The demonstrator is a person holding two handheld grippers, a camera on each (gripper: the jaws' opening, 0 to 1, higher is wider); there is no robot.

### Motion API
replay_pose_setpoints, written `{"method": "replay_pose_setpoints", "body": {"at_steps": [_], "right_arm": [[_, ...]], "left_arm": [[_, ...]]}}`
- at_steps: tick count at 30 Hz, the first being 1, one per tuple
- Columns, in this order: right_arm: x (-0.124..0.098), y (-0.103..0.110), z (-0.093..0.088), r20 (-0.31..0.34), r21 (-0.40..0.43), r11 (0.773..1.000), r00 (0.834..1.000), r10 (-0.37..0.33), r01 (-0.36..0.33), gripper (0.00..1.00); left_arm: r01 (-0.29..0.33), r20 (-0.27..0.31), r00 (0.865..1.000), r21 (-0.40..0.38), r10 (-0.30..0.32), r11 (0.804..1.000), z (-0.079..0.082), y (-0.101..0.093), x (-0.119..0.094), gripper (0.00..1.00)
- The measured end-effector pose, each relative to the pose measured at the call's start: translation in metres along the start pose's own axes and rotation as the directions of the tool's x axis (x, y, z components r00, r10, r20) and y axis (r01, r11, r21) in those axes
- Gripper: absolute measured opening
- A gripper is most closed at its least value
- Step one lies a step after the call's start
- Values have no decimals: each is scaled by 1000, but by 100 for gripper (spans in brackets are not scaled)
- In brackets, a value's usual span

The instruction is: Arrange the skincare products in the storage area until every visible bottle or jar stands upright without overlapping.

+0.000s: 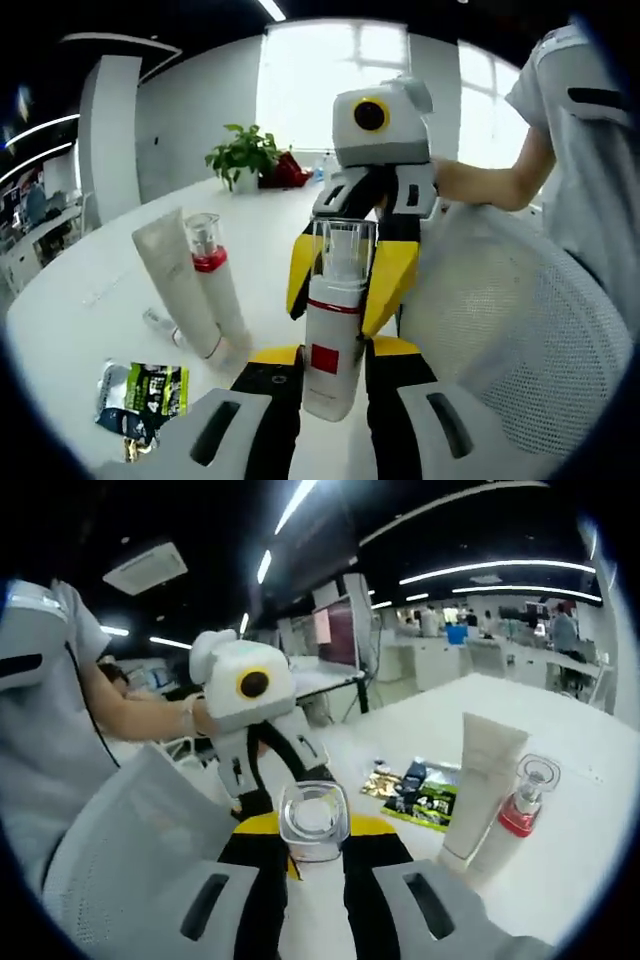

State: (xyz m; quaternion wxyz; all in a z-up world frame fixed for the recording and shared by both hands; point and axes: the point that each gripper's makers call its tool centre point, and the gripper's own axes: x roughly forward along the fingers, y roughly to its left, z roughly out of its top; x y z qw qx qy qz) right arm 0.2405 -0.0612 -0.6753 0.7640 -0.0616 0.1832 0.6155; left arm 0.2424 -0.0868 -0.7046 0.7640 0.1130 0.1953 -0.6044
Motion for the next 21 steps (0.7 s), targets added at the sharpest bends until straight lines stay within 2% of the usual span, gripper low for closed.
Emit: {"method": "replay_pose_setpoints", "body": {"at_steps": [4,7,9,12,21], "right_arm": [[1,11,1,-10,-91,995,999,50,-51,19],[3,19,0,-22,-127,989,997,74,-76,19],[5,23,-3,-36,-127,988,996,87,-90,19],[6,24,-5,-47,-139,985,995,92,-98,19],[5,26,-3,-31,-141,984,994,103,-106,20]], "left_arm": [[45,-8,999,-32,-46,998,-3,-6,0,25],[70,-14,997,-35,-71,997,-5,-10,-1,25],[81,-43,996,-55,-83,995,-10,-15,-1,25],[76,-51,996,-45,-78,996,-11,-16,1,25],[79,-44,996,-24,-80,997,-9,-22,1,23]]}}
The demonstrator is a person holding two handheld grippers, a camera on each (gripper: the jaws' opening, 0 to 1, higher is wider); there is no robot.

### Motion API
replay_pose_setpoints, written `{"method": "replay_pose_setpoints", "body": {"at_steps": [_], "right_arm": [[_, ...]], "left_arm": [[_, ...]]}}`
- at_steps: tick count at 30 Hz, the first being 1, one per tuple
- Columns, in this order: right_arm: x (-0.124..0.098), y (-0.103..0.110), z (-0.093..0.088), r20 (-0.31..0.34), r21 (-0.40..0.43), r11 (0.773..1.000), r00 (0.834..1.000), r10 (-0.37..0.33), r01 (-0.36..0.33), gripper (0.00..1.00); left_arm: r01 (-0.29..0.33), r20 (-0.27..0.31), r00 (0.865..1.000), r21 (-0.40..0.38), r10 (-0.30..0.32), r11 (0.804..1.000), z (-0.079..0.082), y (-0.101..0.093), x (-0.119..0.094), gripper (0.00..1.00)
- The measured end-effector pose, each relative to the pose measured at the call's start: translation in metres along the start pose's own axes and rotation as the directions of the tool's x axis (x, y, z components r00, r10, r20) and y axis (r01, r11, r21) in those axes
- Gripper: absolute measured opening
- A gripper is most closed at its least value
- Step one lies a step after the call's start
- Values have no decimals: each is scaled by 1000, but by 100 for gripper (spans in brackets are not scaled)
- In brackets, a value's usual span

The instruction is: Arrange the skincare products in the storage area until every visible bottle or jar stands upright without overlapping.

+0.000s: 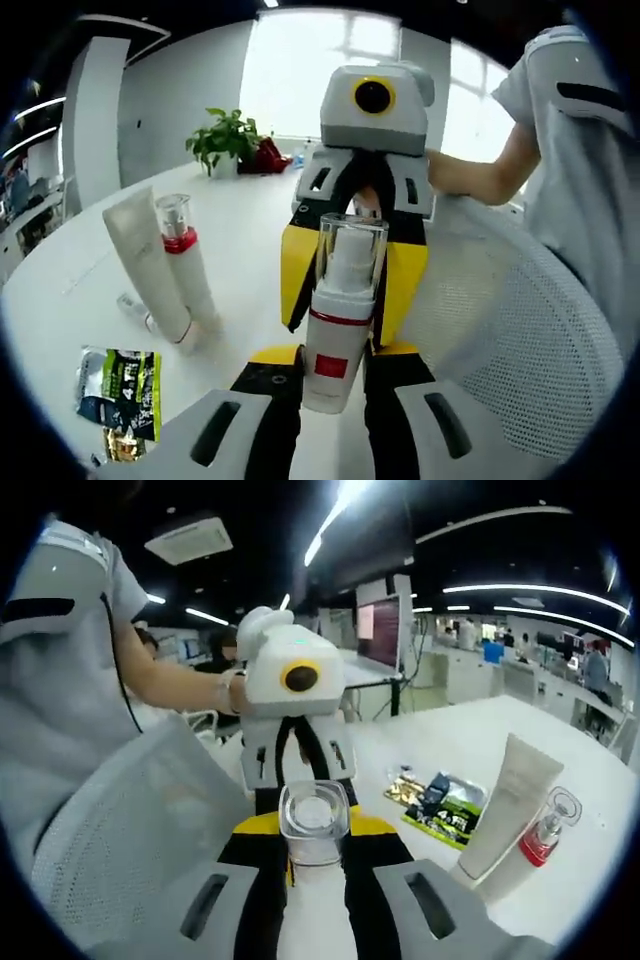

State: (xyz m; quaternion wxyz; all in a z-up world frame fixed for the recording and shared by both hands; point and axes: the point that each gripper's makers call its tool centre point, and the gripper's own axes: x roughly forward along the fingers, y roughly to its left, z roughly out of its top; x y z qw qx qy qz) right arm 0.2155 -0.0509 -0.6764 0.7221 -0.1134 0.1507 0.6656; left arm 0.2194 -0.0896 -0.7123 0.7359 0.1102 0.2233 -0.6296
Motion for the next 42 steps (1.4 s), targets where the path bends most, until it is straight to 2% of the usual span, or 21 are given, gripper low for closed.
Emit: {"method": "replay_pose_setpoints", "body": {"at_steps": [2,5,12,15,17,21,22,24,26,27,31,35,42], "right_arm": [[1,1,-1,-5,-5,1000,1000,4,-4,20],[0,-1,-4,-12,17,1000,1000,-3,3,20],[-8,-21,8,79,129,989,993,-86,76,22],[-10,-26,6,79,180,979,991,-110,94,22],[-10,-26,5,66,161,982,992,-108,96,22],[-13,-33,5,62,169,977,988,-144,132,23],[-14,-38,5,63,187,970,984,-168,153,23],[-16,-41,6,69,193,968,982,-175,159,23],[-17,-46,7,78,234,955,976,-205,182,24],[-17,-48,7,80,247,951,974,-211,186,24],[-18,-53,10,109,317,930,967,-232,187,26],[-16,-53,10,105,314,928,965,-242,199,25],[-14,-51,7,71,291,931,965,-251,221,23]], "left_arm": [[0,-7,1000,-21,0,1000,-2,-1,2,22],[-29,-16,999,14,30,999,-3,1,3,22],[-127,48,991,10,126,992,11,14,-1,21],[-153,50,987,-2,153,988,10,19,1,20],[-160,49,986,-2,160,987,10,18,2,20],[-229,38,973,-2,229,973,14,24,4,20],[-276,37,961,0,275,961,15,31,1,20],[-295,28,955,14,295,955,17,32,1,20],[-355,16,935,55,355,933,20,39,-2,20],[-369,13,929,69,369,927,21,41,-2,20],[-391,7,920,64,391,918,23,42,-1,20],[-414,-4,910,73,415,907,21,44,-2,20],[-403,-17,914,66,405,913,17,43,-2,21]]}}
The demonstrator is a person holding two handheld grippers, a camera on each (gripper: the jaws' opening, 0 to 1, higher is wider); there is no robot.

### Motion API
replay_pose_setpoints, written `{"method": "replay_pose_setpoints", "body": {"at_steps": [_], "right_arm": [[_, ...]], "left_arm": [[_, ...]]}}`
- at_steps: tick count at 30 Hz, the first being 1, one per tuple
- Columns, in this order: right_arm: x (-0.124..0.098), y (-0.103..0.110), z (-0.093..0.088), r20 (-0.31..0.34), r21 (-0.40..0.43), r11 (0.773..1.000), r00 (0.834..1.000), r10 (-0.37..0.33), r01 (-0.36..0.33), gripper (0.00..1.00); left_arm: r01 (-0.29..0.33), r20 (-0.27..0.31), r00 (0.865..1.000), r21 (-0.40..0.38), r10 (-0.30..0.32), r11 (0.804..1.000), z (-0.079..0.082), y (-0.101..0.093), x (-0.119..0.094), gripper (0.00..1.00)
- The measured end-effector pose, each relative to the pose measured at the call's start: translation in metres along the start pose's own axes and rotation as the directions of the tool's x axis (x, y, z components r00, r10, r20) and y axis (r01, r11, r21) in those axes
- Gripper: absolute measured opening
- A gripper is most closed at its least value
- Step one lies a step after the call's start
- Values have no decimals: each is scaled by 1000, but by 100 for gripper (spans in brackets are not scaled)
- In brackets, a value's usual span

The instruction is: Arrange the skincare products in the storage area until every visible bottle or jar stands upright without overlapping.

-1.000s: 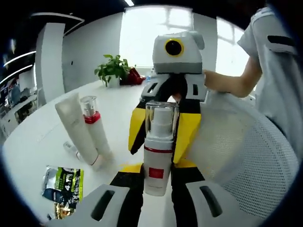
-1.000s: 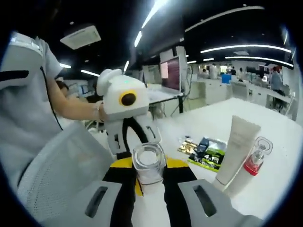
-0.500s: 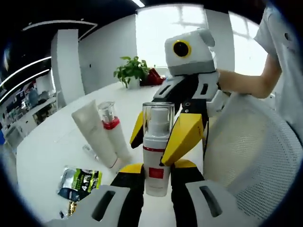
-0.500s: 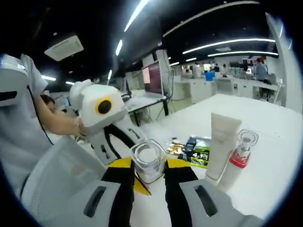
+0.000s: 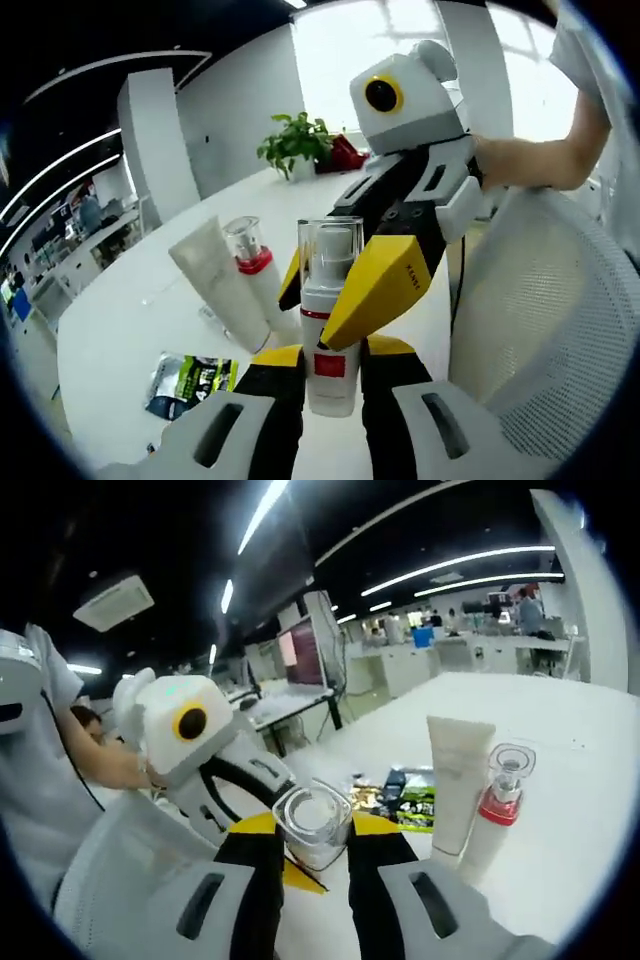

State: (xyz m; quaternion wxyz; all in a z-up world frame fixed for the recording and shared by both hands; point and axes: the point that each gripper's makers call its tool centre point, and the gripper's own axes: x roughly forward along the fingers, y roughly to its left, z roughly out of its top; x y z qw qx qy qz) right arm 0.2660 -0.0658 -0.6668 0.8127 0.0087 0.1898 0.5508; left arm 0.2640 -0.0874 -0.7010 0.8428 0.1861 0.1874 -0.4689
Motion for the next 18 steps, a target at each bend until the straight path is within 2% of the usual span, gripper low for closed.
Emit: {"method": "replay_pose_setpoints", "body": {"at_steps": [4,5,9,11,12,14,16,18], "right_arm": [[1,3,-6,-34,-11,1000,999,8,-9,22],[1,3,-6,-34,-9,1000,999,10,-10,22],[1,7,-4,-32,-12,1000,999,27,-28,22],[1,10,-4,-36,-27,999,999,37,-38,22],[1,11,-5,-41,-42,998,998,45,-46,22],[1,15,-6,-51,-76,995,997,58,-61,22],[2,21,-8,-64,-104,991,995,79,-86,22],[1,26,-10,-83,-170,979,991,102,-114,22]], "left_arm": [[44,-29,999,34,-43,998,-4,-6,-1,21],[45,-28,999,34,-44,998,-4,-6,-1,21],[128,-21,992,50,-127,990,-4,-13,-4,21],[141,-20,990,61,-140,988,-4,-12,-6,21],[146,-39,989,46,-144,988,-11,-13,-7,21],[172,-34,985,84,-170,982,-9,-14,-7,21],[198,-41,980,72,-195,978,-11,-17,-8,22],[227,-40,974,104,-224,968,-11,-20,-9,23]]}}
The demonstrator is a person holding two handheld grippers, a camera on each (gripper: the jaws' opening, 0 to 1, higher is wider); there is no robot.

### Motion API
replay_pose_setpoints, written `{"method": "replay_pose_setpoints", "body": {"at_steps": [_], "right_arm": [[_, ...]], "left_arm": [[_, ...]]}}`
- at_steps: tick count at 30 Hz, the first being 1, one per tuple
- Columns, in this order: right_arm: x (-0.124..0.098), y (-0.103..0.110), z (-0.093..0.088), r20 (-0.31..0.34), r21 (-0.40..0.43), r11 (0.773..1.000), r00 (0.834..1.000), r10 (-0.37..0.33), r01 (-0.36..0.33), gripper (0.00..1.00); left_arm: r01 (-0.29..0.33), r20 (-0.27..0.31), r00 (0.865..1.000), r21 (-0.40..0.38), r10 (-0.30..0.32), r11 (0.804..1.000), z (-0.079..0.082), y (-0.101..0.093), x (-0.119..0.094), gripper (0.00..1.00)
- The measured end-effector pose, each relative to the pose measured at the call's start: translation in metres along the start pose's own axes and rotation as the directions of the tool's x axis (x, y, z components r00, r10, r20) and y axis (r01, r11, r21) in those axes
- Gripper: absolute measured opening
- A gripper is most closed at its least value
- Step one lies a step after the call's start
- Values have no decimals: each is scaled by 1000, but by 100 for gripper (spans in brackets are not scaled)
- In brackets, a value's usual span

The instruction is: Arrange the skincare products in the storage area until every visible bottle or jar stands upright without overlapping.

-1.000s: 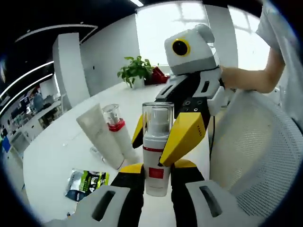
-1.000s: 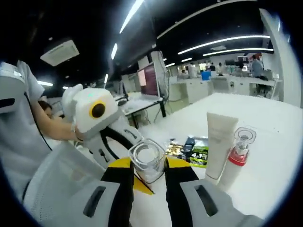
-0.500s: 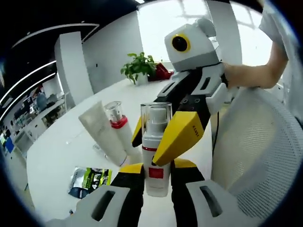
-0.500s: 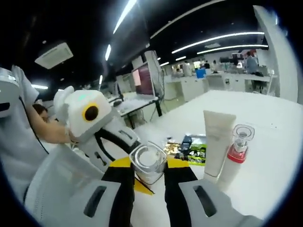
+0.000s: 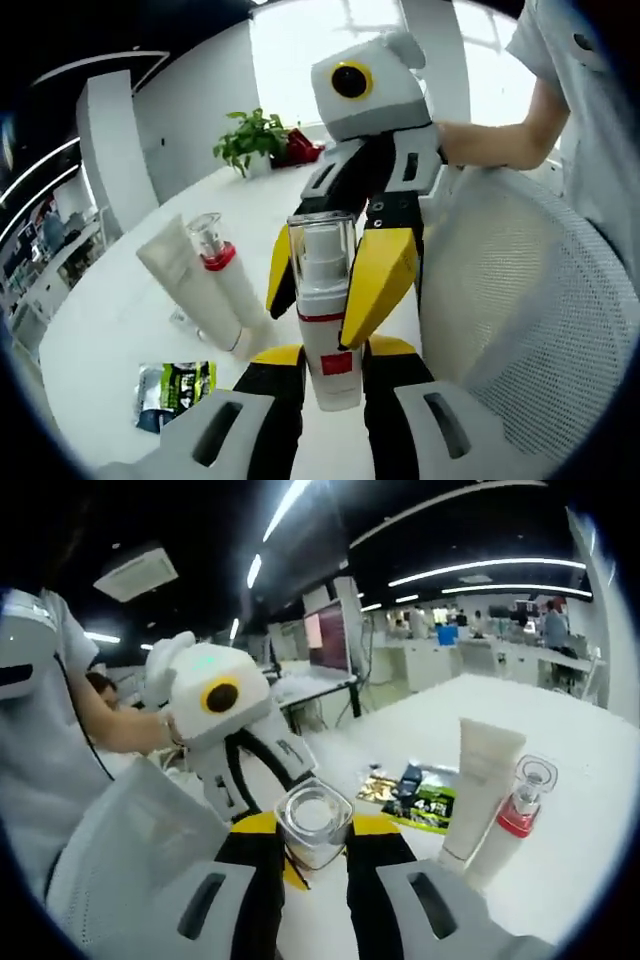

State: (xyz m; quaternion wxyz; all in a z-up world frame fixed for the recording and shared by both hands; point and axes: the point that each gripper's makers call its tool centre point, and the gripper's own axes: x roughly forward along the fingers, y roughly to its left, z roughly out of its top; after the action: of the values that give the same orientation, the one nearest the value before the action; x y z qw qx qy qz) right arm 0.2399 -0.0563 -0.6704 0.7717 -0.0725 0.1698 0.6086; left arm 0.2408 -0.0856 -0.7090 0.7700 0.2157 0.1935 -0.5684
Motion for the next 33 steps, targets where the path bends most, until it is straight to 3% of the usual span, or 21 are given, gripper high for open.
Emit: {"method": "replay_pose_setpoints", "body": {"at_steps": [5,6,16,22,27,33], "right_arm": [[3,15,-2,-17,-64,996,998,55,-56,22],[4,20,-1,-17,-99,992,997,80,-81,22],[1,37,4,5,-167,975,989,151,-148,22],[1,33,5,5,-173,976,991,137,-134,22],[-1,29,8,32,-99,987,991,129,-125,23],[-2,9,11,59,-60,997,997,47,-44,22]], "left_arm": [[78,4,997,-17,-78,997,-4,-10,1,26],[109,21,994,15,-109,994,-2,-14,1,27],[201,65,977,18,-201,979,4,-32,-3,28],[176,66,982,18,-177,984,2,-24,-2,26],[152,84,985,-30,-149,988,4,-19,-3,25],[32,90,996,-93,-24,995,6,-1,0,25]]}}
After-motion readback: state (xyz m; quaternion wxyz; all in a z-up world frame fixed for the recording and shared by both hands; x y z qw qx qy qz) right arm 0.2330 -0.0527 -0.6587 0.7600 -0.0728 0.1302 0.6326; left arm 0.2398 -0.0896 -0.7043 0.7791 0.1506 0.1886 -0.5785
